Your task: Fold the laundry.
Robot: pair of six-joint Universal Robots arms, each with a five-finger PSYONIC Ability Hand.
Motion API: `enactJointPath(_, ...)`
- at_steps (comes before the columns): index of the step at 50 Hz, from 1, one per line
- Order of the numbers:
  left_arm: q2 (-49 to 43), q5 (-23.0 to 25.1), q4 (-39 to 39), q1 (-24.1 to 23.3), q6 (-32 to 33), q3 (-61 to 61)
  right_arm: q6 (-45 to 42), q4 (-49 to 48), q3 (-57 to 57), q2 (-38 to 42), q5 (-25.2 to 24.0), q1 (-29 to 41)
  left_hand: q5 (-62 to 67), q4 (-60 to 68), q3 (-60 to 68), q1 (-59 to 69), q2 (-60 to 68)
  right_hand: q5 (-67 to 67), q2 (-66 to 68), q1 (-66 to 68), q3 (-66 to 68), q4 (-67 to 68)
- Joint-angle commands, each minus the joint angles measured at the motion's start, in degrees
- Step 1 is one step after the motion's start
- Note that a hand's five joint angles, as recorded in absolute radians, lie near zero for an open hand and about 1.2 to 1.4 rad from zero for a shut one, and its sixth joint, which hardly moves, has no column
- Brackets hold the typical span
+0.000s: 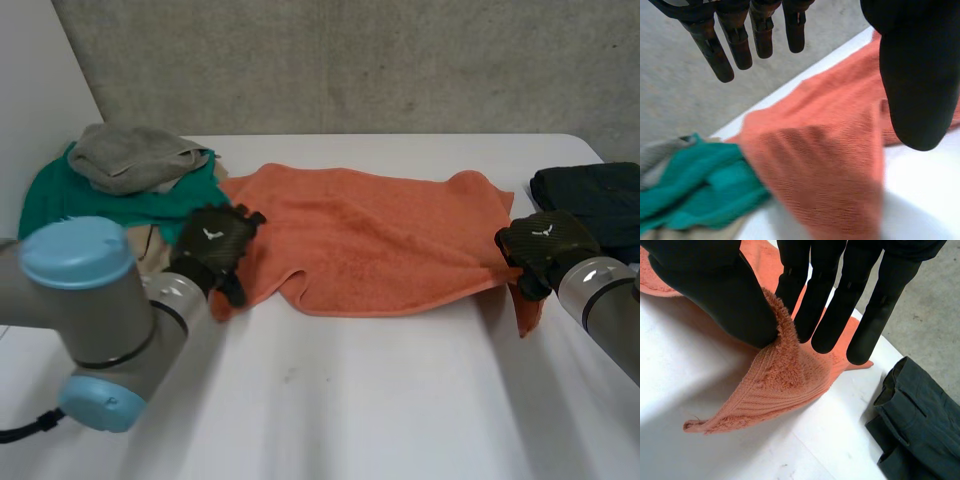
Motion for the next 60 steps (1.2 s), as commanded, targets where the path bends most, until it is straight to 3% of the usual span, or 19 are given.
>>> enactJointPath(1,-12.2,-0.5,-0.18,-4.67,-1.83,11.22,0.33,0.21,-0.39,-1.11,0.32,-0.02,0.45,0.18,-0.11,0.58,-0.04,13.3,12.59,15.68,11.63,11.26)
enactJointPath(9,-21.53,-3.74,-1.24,-7.32,-1.56,21.69,0.33,0.21,0.4,-1.99,0.23,-0.2,8.66,8.39,8.1,8.8,8.18,13.3,12.59,15.68,11.63,11.26)
enactJointPath(18,-24.27,-8.24,-0.8,-7.14,0.19,26.01,0.25,0.21,0.49,-1.99,0.06,-0.02,18.61,18.34,18.06,18.75,18.13,13.3,12.59,15.68,11.63,11.26)
enactJointPath(26,-24.97,-9.29,-0.71,-5.3,6.78,26.54,0.25,0.21,0.41,-1.9,-0.12,-0.11,19.28,19.01,18.73,19.42,18.8,13.3,12.59,15.68,11.63,11.26)
enactJointPath(36,-23.92,-11.31,-0.36,-1.43,12.59,25.13,0.16,0.13,-0.21,-1.9,-0.12,-0.38,33.74,33.47,33.19,33.88,33.26,13.3,12.59,15.68,11.63,11.26)
enactJointPath(38,-22.34,-11.31,-0.18,-1.43,12.59,23.91,0.16,0.13,-0.74,-1.9,0.06,-0.81,42.11,41.84,41.56,42.25,41.63,13.3,12.59,15.68,11.63,11.26)
enactJointPath(41,-19.62,-11.22,-0.1,-0.64,12.5,21.89,-0.02,0.21,-1.09,-1.99,0.15,-1.69,65.78,65.51,65.22,65.92,65.29,13.3,12.59,15.68,11.63,11.26)
enactJointPath(44,-18.12,-11.4,0.08,0.15,12.67,20.04,-0.02,0.3,-1.79,-2.08,0.41,-1.96,65.86,65.59,65.3,66.0,65.37,13.3,12.59,15.68,11.63,11.26)
enactJointPath(48,-10.23,-11.49,-0.53,0.77,12.76,14.86,-1.16,2.48,-4.59,-4.35,0.94,-2.83,65.86,65.59,65.3,66.0,65.37,13.3,12.59,15.68,11.63,11.26)
enactJointPath(55,19.46,-10.44,-1.5,1.65,13.03,2.64,-8.35,13.46,-14.33,-16.38,0.32,-10.03,65.86,65.59,65.3,66.0,65.37,13.3,12.59,15.68,11.63,11.26)
enactJointPath(60,36.89,-6.49,-8.26,2.17,16.71,2.02,-12.32,20.68,-22.96,-21.58,0.5,-10.92,65.86,65.59,65.3,66.0,65.37,13.3,12.59,15.68,11.63,11.26)
